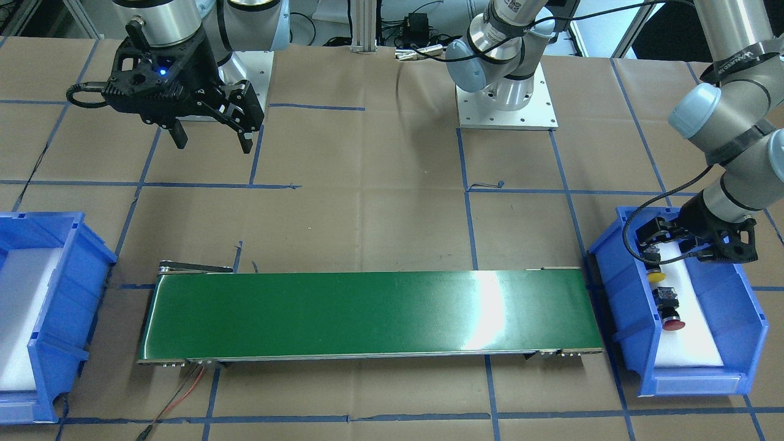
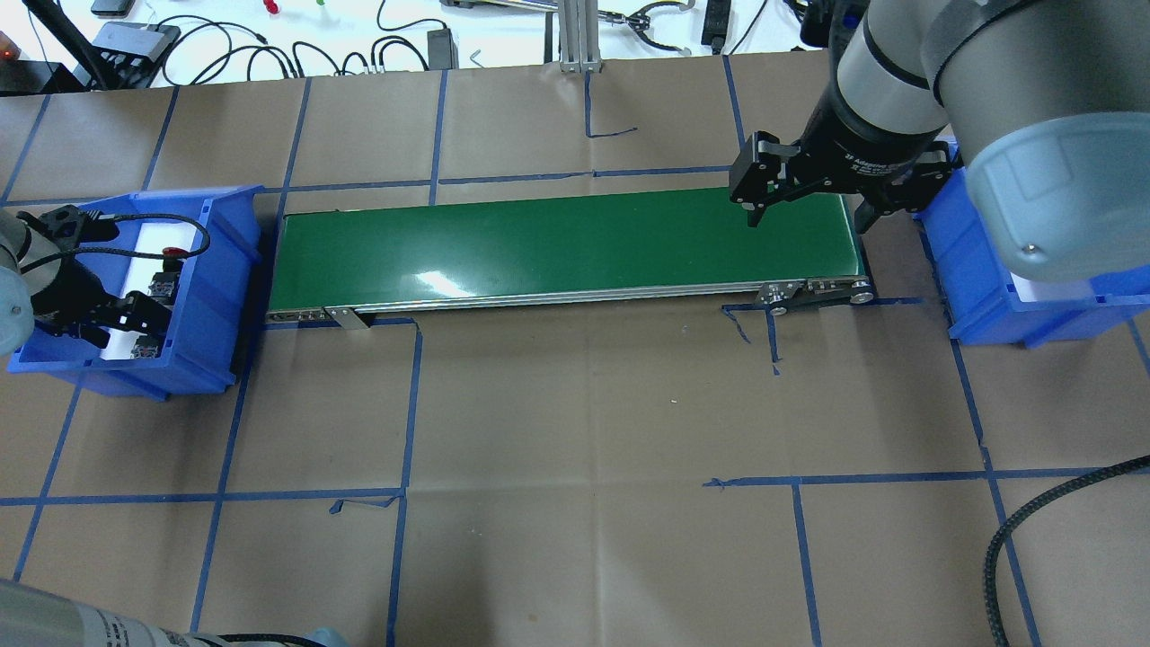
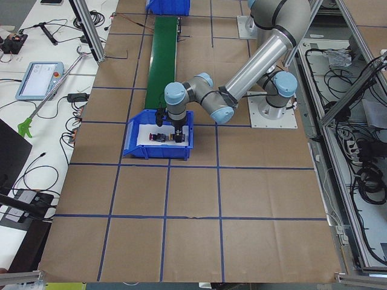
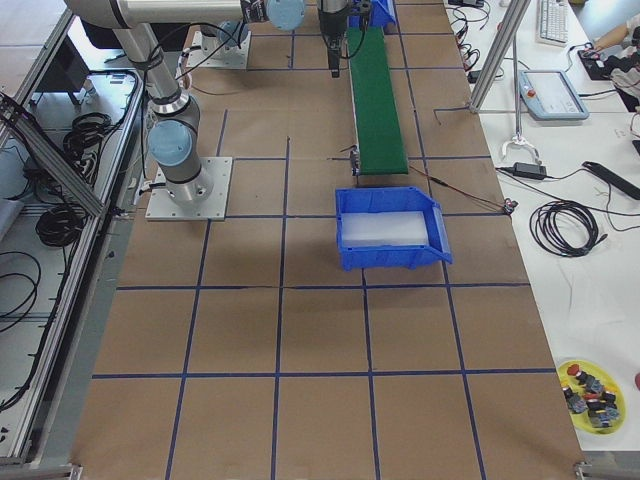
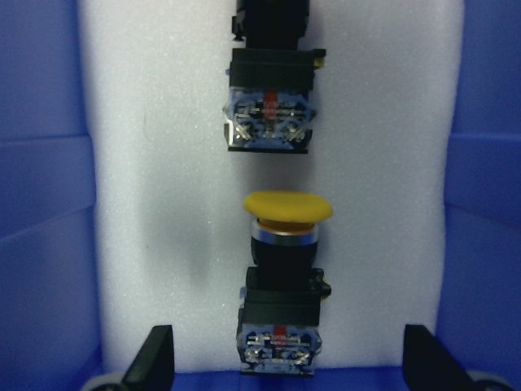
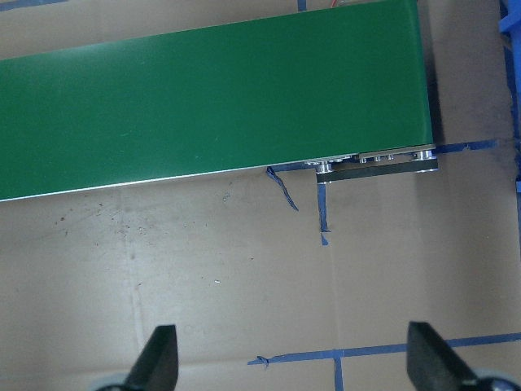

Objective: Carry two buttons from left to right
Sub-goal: 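Lower the left gripper and grasp the yellow-capped button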

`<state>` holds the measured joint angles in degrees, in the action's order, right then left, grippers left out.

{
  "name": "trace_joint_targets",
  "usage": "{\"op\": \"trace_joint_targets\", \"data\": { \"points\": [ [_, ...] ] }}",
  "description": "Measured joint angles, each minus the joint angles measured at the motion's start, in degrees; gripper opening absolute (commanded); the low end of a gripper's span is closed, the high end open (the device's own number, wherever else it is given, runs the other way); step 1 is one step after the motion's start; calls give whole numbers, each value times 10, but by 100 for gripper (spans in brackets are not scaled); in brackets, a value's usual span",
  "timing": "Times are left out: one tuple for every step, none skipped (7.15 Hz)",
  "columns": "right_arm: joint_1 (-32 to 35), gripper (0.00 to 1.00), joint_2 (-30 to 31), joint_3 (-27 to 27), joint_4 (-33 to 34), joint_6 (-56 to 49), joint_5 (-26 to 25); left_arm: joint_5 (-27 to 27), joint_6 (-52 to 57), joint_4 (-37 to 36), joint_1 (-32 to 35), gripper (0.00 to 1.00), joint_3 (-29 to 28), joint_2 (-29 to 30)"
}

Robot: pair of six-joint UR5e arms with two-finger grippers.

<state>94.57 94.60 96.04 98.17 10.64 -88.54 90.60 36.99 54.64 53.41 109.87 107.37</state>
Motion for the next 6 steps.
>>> {"op": "trace_joint_targets", "data": {
  "points": [
    [0, 100, 0, 0, 0, 1, 1, 0, 0, -13, -1, 99, 6, 6],
    [0, 100, 0, -1, 0, 1, 2, 0, 0, -21, -1, 98, 9, 12],
    [0, 100, 0, -1, 0, 2, 3, 0, 1, -25, -1, 87, 10, 18],
    [0, 100, 0, -1, 0, 2, 3, 1, 1, -26, -1, 53, 10, 22],
    [0, 100, 1, -1, 0, 3, 3, 1, 2, -27, -1, 34, 9, 23],
    [0, 100, 1, -1, 0, 3, 4, 1, 2, -27, 0, 21, 8, 22]
  ]
}}
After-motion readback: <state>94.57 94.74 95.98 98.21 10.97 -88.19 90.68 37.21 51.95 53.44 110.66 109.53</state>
